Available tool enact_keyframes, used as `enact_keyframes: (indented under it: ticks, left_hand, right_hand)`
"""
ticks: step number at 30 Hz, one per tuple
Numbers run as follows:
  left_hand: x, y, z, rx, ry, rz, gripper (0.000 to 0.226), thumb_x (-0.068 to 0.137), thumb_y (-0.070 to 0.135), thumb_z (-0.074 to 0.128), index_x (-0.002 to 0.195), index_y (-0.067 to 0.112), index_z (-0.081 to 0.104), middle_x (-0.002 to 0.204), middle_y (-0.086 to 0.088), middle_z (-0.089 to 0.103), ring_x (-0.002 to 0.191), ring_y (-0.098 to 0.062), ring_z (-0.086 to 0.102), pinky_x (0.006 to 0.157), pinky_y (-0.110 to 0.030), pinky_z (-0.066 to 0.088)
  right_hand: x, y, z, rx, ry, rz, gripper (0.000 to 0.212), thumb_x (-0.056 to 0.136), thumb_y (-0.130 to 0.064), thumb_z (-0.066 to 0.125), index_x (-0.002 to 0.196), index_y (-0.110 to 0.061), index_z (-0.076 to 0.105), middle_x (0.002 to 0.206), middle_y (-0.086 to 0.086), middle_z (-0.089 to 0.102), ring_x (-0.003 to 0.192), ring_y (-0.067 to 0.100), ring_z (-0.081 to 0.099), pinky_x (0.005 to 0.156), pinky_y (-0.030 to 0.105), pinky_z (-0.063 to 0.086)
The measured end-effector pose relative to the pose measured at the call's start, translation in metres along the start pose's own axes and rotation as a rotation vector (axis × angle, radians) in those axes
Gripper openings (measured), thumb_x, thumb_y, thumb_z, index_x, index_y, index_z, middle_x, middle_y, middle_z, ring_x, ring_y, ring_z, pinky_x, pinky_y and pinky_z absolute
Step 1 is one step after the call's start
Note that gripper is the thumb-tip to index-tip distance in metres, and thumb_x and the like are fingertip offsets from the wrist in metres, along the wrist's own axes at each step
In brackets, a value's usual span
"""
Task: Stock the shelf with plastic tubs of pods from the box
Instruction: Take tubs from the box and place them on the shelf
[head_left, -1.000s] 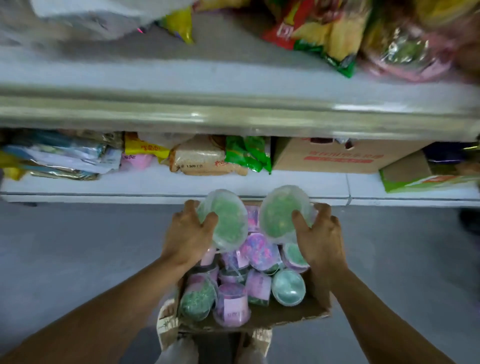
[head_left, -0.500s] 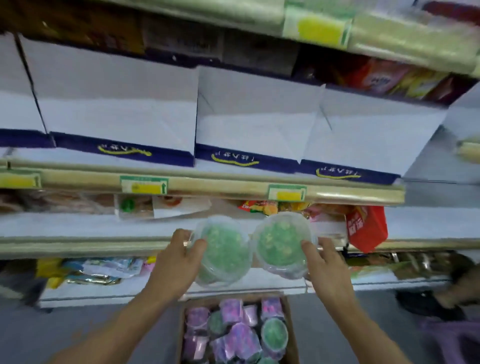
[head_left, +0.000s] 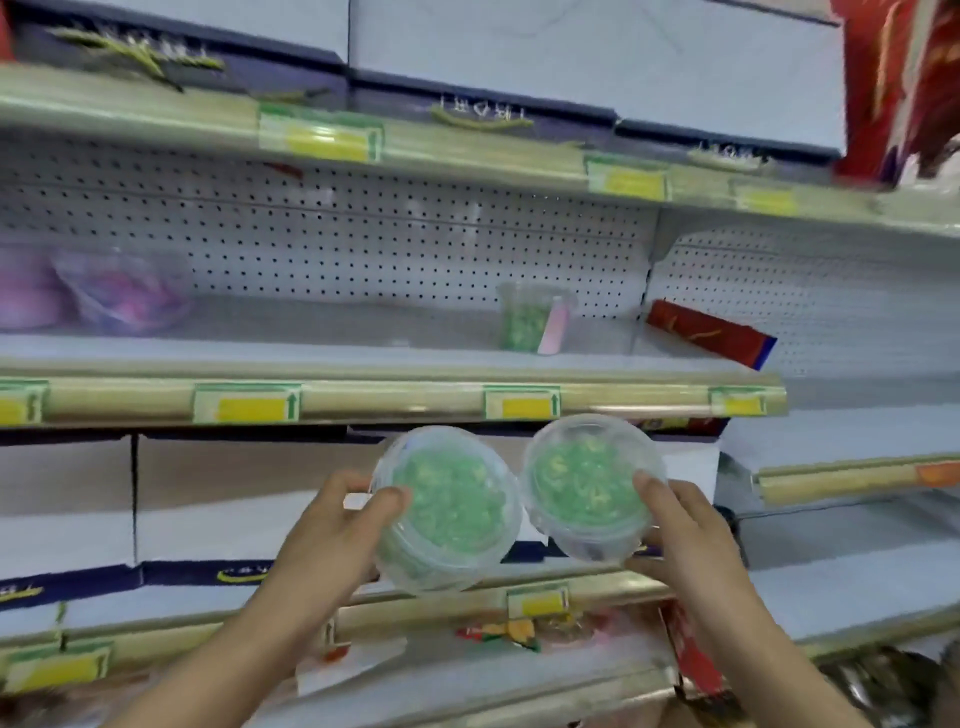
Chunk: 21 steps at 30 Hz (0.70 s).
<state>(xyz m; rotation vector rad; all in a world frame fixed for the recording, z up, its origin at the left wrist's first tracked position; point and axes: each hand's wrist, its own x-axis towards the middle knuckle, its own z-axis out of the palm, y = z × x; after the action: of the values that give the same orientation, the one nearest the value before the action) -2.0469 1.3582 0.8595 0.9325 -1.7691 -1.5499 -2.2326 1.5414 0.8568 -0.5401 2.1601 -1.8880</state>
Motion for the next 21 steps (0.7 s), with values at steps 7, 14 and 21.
enact_keyframes:
  ticks: [7,14,21]
  left_hand:
    - [0.025,0.061,0.011,-0.031,0.087,0.120,0.020,0.088,0.042,0.055,0.094,0.023,0.051,0.095,0.001,0.059,0.085,-0.018,0.062,0.072,-0.035,0.051]
    - [0.051,0.102,0.018,-0.087,0.155,0.105,0.034,0.087,0.050,0.052,0.108,0.023,0.049,0.110,-0.002,0.060,0.091,-0.022,0.065,0.061,-0.028,0.052]
    - [0.106,0.132,0.000,-0.053,0.174,0.016,0.043,0.091,0.050,0.045,0.117,0.016,0.045,0.113,-0.014,0.061,0.094,-0.029,0.064,0.078,-0.037,0.054]
  right_hand:
    - [0.048,-0.058,-0.011,0.109,-0.014,-0.073,0.026,0.089,-0.045,0.054,0.101,-0.021,0.055,0.111,0.006,0.060,0.099,0.025,0.061,0.074,0.041,0.056]
    - [0.102,-0.100,0.003,0.093,-0.156,-0.066,0.036,0.088,-0.047,0.050,0.113,-0.022,0.053,0.114,0.009,0.060,0.097,0.029,0.063,0.075,0.045,0.058]
    - [0.128,-0.124,0.046,0.063,-0.261,-0.017,0.030,0.091,-0.045,0.046,0.108,-0.021,0.053,0.108,0.012,0.063,0.091,0.031,0.065,0.068,0.041,0.059]
